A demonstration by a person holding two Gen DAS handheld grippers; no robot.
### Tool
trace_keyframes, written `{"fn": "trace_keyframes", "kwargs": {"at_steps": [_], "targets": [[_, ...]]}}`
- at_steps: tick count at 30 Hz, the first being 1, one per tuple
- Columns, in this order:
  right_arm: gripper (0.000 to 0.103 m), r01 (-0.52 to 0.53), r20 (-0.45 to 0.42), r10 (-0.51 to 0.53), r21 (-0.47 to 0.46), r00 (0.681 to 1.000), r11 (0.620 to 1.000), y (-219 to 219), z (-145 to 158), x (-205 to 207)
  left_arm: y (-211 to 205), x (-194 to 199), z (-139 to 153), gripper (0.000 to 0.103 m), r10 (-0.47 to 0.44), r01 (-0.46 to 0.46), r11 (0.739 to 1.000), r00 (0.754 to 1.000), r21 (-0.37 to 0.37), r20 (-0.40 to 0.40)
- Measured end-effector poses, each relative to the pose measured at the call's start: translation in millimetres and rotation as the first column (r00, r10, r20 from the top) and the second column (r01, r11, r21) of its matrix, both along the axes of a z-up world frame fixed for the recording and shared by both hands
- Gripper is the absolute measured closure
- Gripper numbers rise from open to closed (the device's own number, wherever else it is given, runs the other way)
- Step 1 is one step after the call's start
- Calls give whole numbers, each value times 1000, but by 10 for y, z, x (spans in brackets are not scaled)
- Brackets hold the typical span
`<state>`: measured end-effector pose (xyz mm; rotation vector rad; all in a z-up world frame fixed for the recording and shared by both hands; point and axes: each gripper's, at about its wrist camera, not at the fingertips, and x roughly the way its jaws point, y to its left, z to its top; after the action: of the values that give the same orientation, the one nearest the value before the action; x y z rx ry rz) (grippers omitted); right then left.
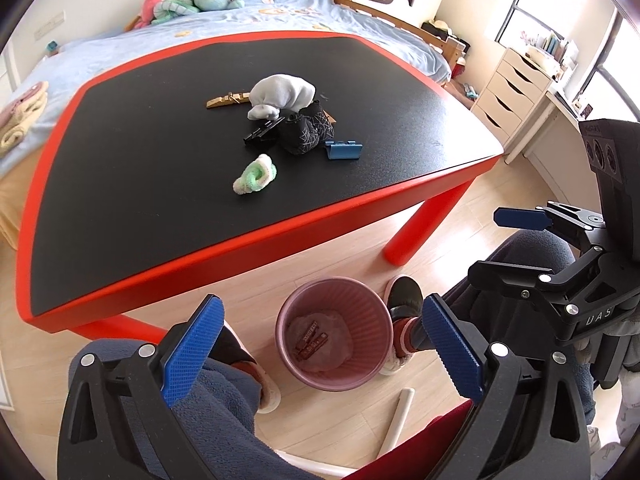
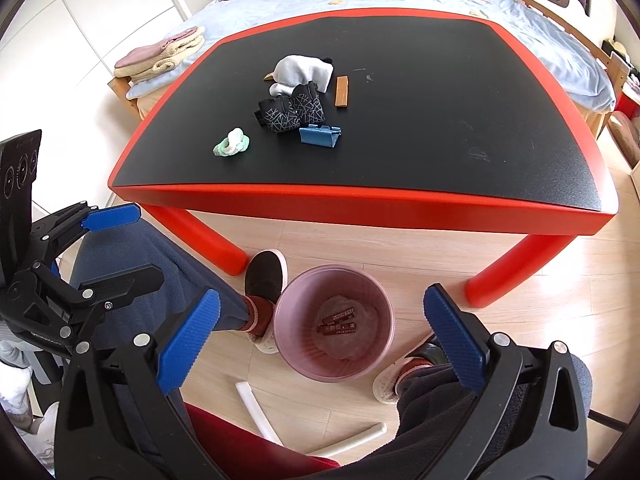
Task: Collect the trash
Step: 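Grasp the green-white tissue wad with the left tool while the right tool grasps the blue clip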
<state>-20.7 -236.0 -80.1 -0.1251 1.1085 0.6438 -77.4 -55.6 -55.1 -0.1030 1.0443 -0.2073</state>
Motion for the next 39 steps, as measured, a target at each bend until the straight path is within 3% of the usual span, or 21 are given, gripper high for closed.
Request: {"fn": "trace_keyframes", "kwargs": {"at_steps": [14,24,39], "targets": [[3,-7,33,7,4,999,1000,98,176,117,94,111,115,8,10,-11,1000,1000,21,27],[3,20,70,-21,18,997,1000,271,395,486,232,377,208,8,14,-16,998,999,53,47],[3,23,35,-21,-58,999,998,667,99,968,323,849,-35,8,8,-7,995,1000,98,-12]]}}
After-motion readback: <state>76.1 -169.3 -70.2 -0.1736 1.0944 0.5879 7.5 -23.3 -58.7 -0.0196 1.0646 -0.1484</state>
